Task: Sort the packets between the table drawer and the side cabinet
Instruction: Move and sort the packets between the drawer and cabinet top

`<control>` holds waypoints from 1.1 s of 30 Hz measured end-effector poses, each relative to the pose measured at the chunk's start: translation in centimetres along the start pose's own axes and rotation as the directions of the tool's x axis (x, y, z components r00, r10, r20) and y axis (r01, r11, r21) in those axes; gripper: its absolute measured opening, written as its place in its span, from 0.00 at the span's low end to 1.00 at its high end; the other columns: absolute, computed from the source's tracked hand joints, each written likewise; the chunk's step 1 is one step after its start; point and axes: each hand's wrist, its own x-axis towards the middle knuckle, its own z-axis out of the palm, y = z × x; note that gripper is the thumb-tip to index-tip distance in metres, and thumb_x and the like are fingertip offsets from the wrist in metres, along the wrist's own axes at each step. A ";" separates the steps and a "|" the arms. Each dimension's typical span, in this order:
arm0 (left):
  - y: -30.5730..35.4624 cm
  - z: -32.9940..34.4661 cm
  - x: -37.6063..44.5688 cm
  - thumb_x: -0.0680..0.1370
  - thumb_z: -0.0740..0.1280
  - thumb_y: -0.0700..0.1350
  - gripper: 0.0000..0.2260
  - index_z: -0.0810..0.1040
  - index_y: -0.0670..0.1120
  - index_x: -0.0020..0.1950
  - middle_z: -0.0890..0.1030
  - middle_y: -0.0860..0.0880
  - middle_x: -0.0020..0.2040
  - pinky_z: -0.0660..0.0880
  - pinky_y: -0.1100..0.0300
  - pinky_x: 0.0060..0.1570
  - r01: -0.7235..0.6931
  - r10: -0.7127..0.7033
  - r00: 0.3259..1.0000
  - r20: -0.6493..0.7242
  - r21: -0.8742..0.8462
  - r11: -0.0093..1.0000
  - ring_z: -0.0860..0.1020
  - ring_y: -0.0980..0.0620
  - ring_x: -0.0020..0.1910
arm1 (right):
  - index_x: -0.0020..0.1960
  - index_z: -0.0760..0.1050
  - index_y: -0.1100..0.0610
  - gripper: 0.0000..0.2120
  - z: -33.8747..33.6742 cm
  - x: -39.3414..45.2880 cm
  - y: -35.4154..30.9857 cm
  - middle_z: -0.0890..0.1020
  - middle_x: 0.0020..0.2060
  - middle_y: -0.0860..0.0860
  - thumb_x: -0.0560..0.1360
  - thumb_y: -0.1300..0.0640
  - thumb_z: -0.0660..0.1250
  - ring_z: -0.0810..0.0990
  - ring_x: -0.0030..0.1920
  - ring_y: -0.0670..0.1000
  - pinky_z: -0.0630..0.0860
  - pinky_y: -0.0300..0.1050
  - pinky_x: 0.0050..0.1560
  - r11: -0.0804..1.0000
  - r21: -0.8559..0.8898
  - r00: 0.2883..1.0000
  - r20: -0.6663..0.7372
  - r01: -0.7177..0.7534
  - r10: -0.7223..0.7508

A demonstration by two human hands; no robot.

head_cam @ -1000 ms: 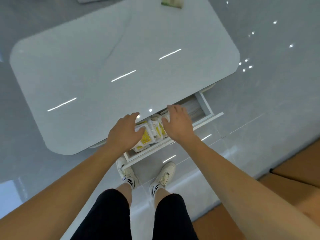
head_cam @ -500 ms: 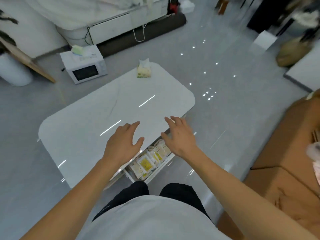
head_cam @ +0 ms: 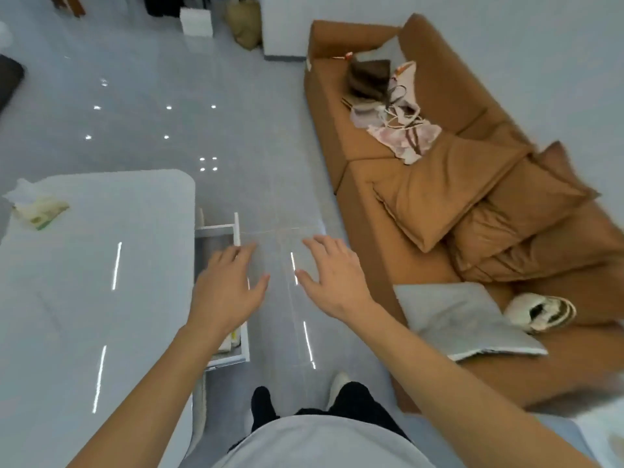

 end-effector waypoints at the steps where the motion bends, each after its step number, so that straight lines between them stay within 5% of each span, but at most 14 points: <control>1: 2.3 0.8 -0.1 0.79 0.62 0.61 0.28 0.64 0.54 0.78 0.73 0.51 0.72 0.74 0.47 0.61 -0.068 0.068 0.997 0.021 -0.004 0.998 0.69 0.47 0.71 | 0.74 0.69 0.52 0.30 -0.9 -2.0 1.8 0.74 0.69 0.51 0.76 0.40 0.62 0.71 0.69 0.55 0.69 0.55 0.69 0.998 -0.008 0.997 -0.040 -0.061 0.061; 8: 19.2 8.1 -4.4 0.74 0.62 0.60 0.30 0.71 0.50 0.74 0.77 0.48 0.65 0.76 0.45 0.58 -0.486 0.484 0.859 0.169 -0.029 0.873 0.73 0.43 0.64 | 0.75 0.67 0.50 0.30 -6.6 -20.4 13.8 0.73 0.69 0.50 0.77 0.38 0.60 0.69 0.70 0.54 0.68 0.54 0.69 0.892 0.037 0.860 -0.251 -0.451 0.445; 15: 37.8 18.4 -17.9 0.76 0.65 0.58 0.27 0.70 0.52 0.74 0.77 0.51 0.65 0.76 0.47 0.55 -0.771 0.770 0.580 0.265 -0.127 0.624 0.73 0.45 0.63 | 0.76 0.67 0.49 0.30 -10.1 -44.7 23.6 0.72 0.70 0.48 0.77 0.38 0.61 0.68 0.70 0.52 0.68 0.53 0.69 0.656 0.109 0.582 -0.371 -0.747 0.723; 19: 46.3 23.9 -26.6 0.79 0.65 0.58 0.26 0.68 0.54 0.76 0.75 0.51 0.68 0.73 0.48 0.59 -0.795 0.805 0.514 0.296 -0.187 0.577 0.72 0.46 0.67 | 0.77 0.65 0.50 0.31 -11.1 -56.5 27.4 0.71 0.71 0.49 0.78 0.38 0.61 0.67 0.71 0.54 0.67 0.55 0.70 0.557 0.169 0.476 -0.358 -0.813 0.803; 25: 56.9 30.4 -39.0 0.79 0.65 0.58 0.27 0.66 0.54 0.77 0.75 0.51 0.69 0.75 0.48 0.57 -0.891 0.869 0.309 0.386 -0.202 0.407 0.71 0.46 0.66 | 0.76 0.63 0.48 0.29 -12.6 -72.8 32.1 0.69 0.72 0.49 0.78 0.39 0.62 0.65 0.71 0.54 0.70 0.57 0.68 0.416 0.271 0.317 -0.343 -0.868 0.884; 33: 67.1 37.0 -42.8 0.79 0.63 0.59 0.27 0.65 0.54 0.78 0.74 0.50 0.69 0.75 0.50 0.57 -0.930 0.844 0.258 0.470 -0.117 0.349 0.71 0.47 0.67 | 0.78 0.62 0.50 0.32 -14.0 -80.3 40.5 0.67 0.74 0.50 0.78 0.39 0.63 0.63 0.73 0.55 0.70 0.57 0.69 0.349 0.336 0.240 -0.324 -0.875 0.915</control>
